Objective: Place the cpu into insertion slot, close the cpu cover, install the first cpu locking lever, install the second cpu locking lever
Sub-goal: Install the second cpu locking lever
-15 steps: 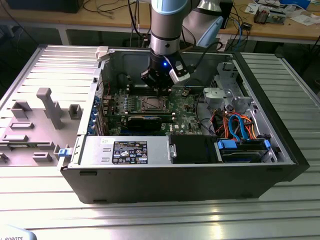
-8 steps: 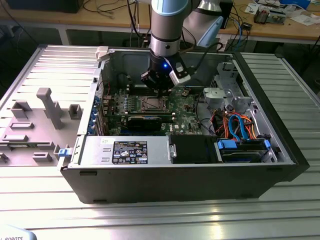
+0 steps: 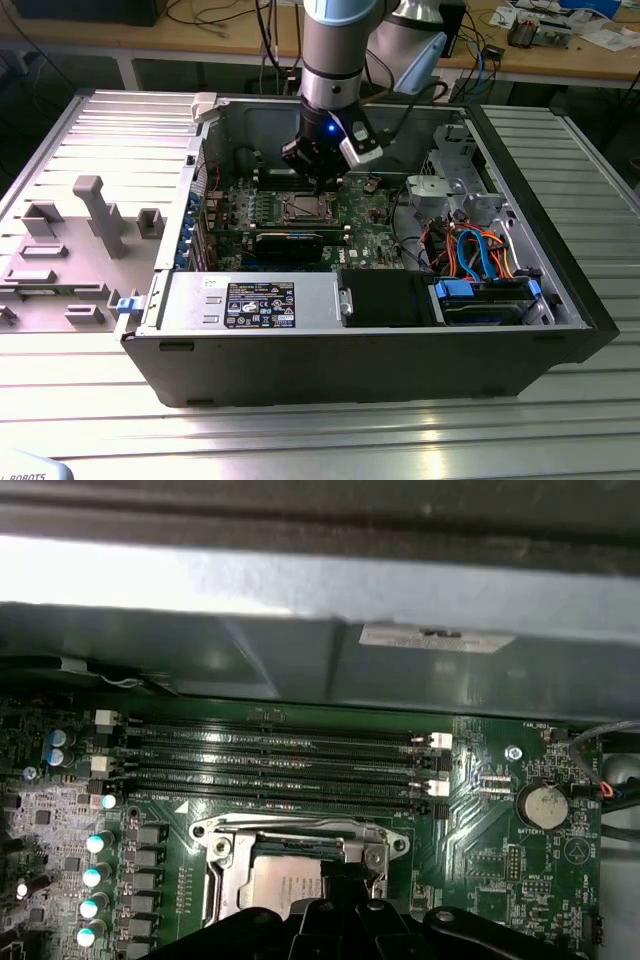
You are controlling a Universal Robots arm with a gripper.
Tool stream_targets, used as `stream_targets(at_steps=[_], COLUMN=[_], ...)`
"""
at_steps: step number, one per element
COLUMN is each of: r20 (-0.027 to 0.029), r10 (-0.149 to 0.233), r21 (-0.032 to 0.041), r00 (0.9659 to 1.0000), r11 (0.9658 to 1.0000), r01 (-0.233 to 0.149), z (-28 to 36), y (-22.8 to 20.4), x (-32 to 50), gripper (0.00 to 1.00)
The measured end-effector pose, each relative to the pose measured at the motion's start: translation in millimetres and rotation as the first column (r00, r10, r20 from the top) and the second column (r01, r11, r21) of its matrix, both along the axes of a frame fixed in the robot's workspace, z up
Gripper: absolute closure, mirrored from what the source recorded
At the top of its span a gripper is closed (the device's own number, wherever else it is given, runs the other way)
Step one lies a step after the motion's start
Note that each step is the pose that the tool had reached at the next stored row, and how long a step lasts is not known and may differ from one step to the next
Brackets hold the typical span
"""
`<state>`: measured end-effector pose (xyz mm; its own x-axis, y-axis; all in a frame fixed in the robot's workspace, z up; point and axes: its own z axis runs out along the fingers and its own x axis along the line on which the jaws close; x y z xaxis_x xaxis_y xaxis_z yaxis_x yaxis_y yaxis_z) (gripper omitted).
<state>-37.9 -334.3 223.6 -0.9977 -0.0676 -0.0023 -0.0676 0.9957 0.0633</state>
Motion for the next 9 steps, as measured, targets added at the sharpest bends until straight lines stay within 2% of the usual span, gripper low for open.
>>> stream_targets(at_steps=[3, 9], r20=[0.0001, 0.0], r10=[0.0, 0.0], r21=[0.0001, 0.0001], r00=[1.0, 1.0], r11=[1.0, 1.0], r01=[0.0, 0.0], z=[0.0, 0.0], y=[-2.6, -3.8], x=[0.0, 0.0], gripper=[0.89, 0.89])
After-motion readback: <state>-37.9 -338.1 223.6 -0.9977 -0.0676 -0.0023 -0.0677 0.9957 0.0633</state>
